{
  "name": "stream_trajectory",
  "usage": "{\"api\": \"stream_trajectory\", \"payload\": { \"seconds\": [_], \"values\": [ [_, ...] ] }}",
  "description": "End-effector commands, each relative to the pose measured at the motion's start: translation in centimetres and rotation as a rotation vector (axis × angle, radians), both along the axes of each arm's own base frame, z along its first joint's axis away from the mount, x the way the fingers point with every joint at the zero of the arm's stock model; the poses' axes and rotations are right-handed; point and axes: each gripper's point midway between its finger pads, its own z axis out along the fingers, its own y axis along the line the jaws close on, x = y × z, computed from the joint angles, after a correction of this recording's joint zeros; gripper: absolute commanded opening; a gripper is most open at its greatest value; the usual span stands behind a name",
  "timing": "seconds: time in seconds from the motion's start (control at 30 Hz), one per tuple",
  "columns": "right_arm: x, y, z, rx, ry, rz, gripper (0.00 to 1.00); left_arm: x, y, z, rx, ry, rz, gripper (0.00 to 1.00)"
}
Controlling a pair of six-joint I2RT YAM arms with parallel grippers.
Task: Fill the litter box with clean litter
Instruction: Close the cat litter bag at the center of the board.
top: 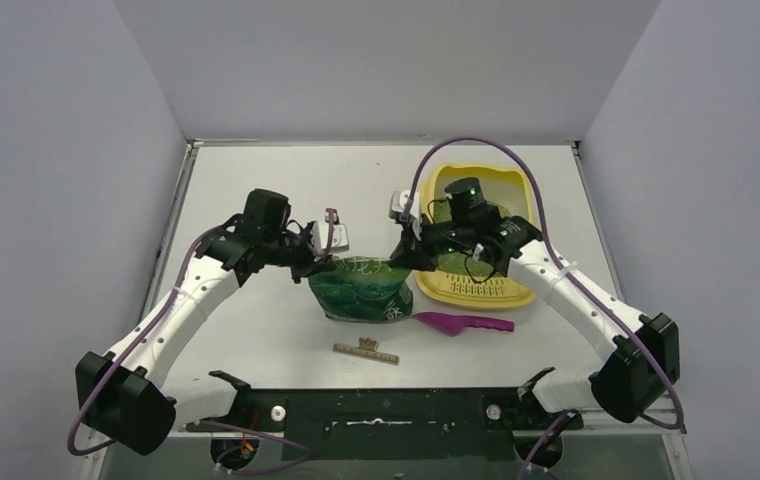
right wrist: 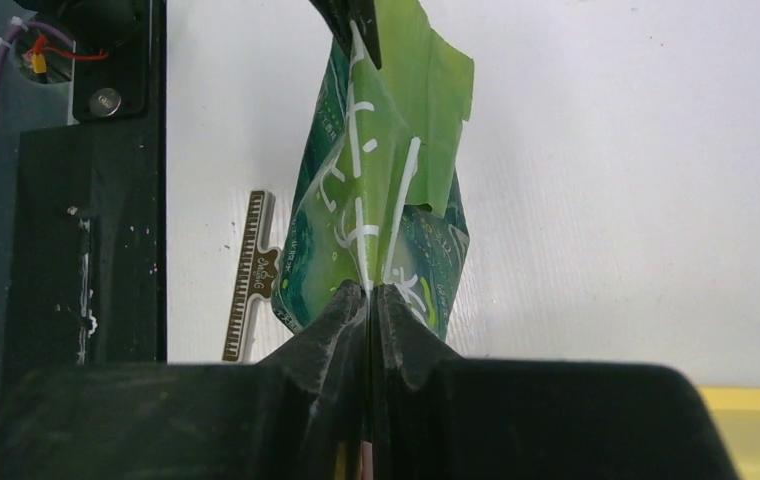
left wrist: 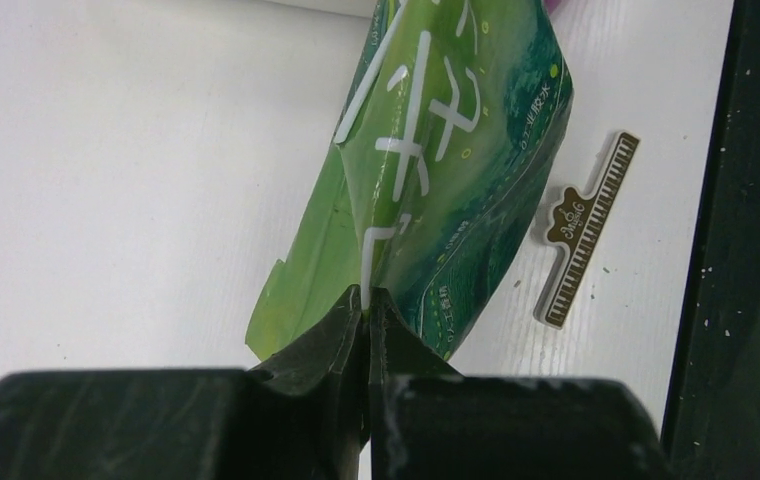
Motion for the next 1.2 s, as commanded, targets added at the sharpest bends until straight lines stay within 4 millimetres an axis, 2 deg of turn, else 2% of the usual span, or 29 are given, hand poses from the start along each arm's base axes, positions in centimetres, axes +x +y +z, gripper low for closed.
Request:
{"api": "stream_trajectory", "payload": {
  "seconds": [0.0,0.1,0.3,0.4,0.47,0.67,0.77,0.87,0.93,1.0,1.03,1.1,1.17],
  "values": [
    [1.8,0.5,3.3,0.013,-0.01,-0.029,0.0,0.2,2.1,-1.0,0.069,-0.002,0.063,0.0],
    [1.7,-0.2,1.5,-0.063,-0.022,-0.03,0.0,0.2,1.6,-0.5,0.038,0.0,0.045,0.0],
    [1.9,-0.8,-2.6,-0.067,-0.066,-0.051,0.0,-1.1,0.4,0.1,-0.004,0.066,-0.049,0.0],
    [1.8,-1.2,-3.9,-0.076,-0.066,-0.056,0.0,-1.6,0.0,0.4,-0.005,0.117,-0.085,0.0],
    [2.0,-1.3,-4.1,-0.081,-0.071,-0.063,0.0,-1.7,-0.1,0.5,0.003,0.144,-0.099,0.0],
    [2.6,0.4,-1.3,0.003,-0.12,-0.07,0.5,-1.9,-0.3,0.7,0.011,0.179,-0.115,0.0],
    [2.3,2.5,-0.6,0.04,-0.176,-0.038,0.61,-1.9,-0.2,0.7,0.007,0.172,-0.109,0.0],
    [2.2,4.3,-0.9,0.062,-0.166,-0.012,0.62,-2.0,-0.2,0.5,0.008,0.179,-0.102,0.0],
    [1.9,5.4,-1.5,0.066,-0.136,0.009,0.62,-2.0,-0.1,0.4,0.009,0.179,-0.1,0.0],
    [1.9,6.1,-2.1,0.062,-0.13,0.015,0.58,-1.9,-0.1,0.4,0.007,0.173,-0.096,0.0],
    [2.0,6.2,-2.5,0.055,-0.126,0.013,0.51,-1.8,-0.1,0.4,0.002,0.168,-0.094,0.0],
    [2.6,5.9,-3.2,0.025,-0.123,-0.018,0.32,-1.8,-0.2,0.5,-0.006,0.163,-0.092,0.0],
    [3.2,5.2,-3.6,-0.006,-0.116,-0.042,0.07,-1.8,-0.2,0.7,-0.014,0.157,-0.09,0.0]
  ]
}}
